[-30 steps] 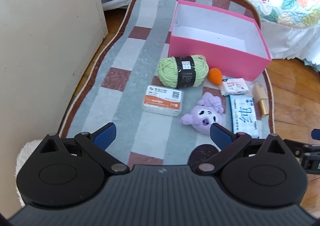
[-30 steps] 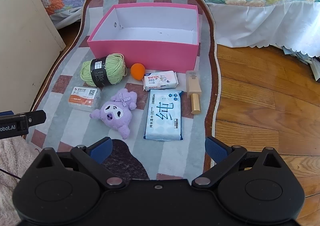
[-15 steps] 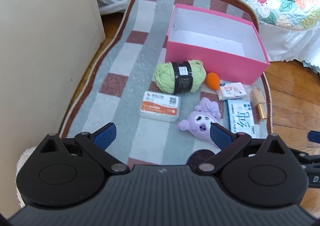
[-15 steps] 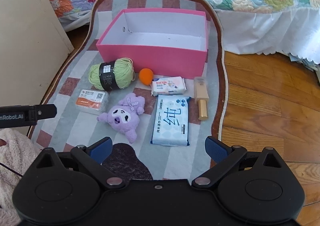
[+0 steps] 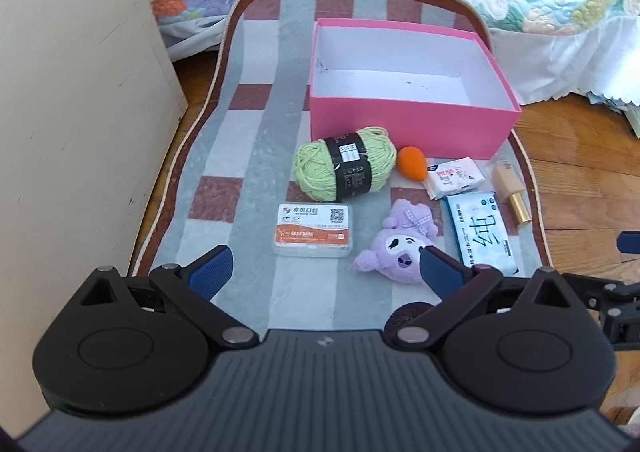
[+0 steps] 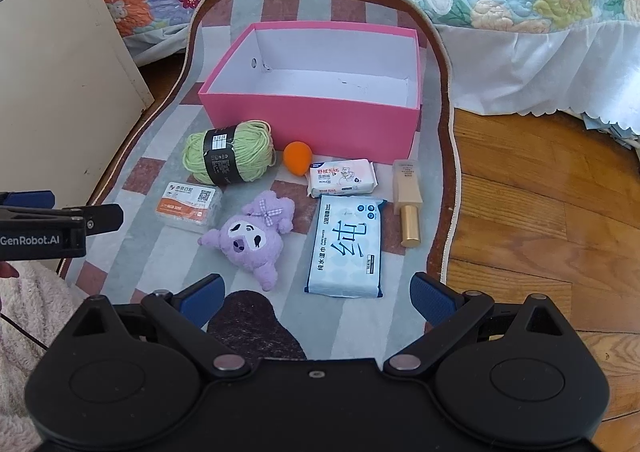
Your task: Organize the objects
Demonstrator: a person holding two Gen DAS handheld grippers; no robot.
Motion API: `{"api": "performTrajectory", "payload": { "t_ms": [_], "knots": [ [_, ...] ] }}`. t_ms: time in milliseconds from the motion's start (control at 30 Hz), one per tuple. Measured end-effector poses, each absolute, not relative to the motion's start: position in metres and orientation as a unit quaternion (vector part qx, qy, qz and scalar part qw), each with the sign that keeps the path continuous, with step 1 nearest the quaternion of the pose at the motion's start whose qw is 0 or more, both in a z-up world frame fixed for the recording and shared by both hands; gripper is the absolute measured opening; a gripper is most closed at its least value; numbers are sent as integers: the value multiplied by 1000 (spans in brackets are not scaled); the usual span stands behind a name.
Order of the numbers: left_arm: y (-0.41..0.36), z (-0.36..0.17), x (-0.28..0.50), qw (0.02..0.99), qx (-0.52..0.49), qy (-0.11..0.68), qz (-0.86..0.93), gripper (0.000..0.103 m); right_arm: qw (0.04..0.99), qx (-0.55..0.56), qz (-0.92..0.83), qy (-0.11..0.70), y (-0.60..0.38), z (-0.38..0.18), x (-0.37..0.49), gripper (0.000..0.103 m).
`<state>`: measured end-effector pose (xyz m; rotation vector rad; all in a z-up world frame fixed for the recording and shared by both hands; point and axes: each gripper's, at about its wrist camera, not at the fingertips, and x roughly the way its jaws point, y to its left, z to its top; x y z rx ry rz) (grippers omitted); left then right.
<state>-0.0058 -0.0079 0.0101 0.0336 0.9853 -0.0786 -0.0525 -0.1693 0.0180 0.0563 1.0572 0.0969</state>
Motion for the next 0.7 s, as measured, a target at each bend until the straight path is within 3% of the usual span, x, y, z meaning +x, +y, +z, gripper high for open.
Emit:
{"api": "performTrajectory", "payload": {
  "t_ms": [400, 700],
  "knots": [
    [-5, -2, -8, 870, -5, 492, -44, 101, 860, 38, 48, 507, -170, 12, -51, 101],
    [5, 19, -14, 881, -15, 470, -57, 100, 860, 29, 48, 507, -172, 13, -51, 101]
  ]
}}
